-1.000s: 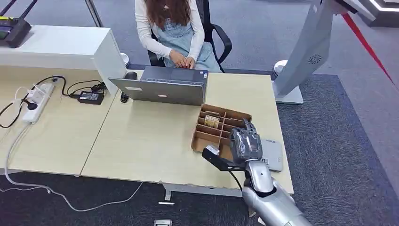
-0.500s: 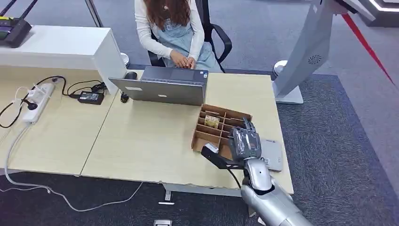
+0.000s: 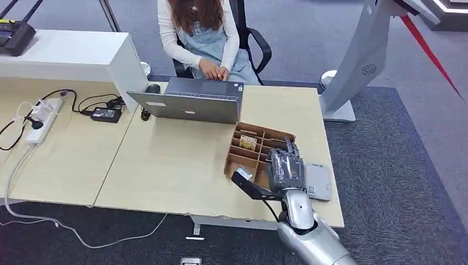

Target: Pass the card to the sensor for recognition and then transmit it.

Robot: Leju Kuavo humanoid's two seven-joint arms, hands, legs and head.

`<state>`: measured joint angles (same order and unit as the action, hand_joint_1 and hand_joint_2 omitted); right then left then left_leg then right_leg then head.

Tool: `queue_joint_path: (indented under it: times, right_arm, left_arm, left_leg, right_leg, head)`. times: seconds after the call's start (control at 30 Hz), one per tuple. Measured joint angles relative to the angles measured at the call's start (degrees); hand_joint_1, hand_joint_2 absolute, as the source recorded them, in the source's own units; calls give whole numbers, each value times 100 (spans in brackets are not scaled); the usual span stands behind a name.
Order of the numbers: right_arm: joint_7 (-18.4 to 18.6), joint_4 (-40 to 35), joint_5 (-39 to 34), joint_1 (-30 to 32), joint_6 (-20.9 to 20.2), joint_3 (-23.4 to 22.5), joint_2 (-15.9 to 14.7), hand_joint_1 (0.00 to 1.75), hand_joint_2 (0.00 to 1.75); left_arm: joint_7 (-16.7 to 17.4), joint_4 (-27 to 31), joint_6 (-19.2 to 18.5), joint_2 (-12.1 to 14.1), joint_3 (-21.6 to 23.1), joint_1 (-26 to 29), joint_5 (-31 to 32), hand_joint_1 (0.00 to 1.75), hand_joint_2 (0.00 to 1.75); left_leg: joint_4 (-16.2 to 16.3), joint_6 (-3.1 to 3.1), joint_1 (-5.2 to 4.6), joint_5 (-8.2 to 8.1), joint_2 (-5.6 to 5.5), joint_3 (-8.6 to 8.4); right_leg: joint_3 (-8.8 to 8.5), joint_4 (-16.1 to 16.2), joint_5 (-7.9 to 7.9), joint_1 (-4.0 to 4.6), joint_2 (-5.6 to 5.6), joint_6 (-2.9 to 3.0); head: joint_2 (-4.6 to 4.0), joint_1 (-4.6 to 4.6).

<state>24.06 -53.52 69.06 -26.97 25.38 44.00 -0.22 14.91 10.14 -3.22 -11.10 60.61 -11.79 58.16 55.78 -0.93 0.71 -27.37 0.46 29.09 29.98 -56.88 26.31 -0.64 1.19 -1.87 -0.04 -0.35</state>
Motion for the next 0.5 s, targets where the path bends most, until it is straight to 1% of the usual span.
queue_joint_path:
  times: [0.13,0.17,0.33,0.5]
  right_arm:
    - [-201,-1119,199,37,437,0,42,175,175]
    - [-236,-1421,267,41,507,-2,42,171,175]
    - [-273,-2745,507,151,588,-28,20,171,175]
    - [-280,-3507,575,255,595,-44,-13,171,175]
  left_arm:
    - [0,0,16,0,-2,4,-61,0,0]
    - [0,0,20,0,-2,4,-68,0,0]
    - [-22,0,29,0,-4,6,-120,0,0]
    - [-24,0,29,0,-11,7,-142,0,0]
  left_leg:
    - [0,0,1,0,-3,3]
    - [-1,0,1,0,-3,1]
    - [0,0,0,0,-2,1]
    - [0,0,-1,0,-1,0]
  right_leg:
    - [3,0,1,1,4,0]
    - [3,0,1,1,3,0]
    - [1,1,1,0,3,0]
    - [1,1,0,-1,2,0]
  head:
    - [0,0]
    - [0,-2]
    - [0,0]
    - [0,0]
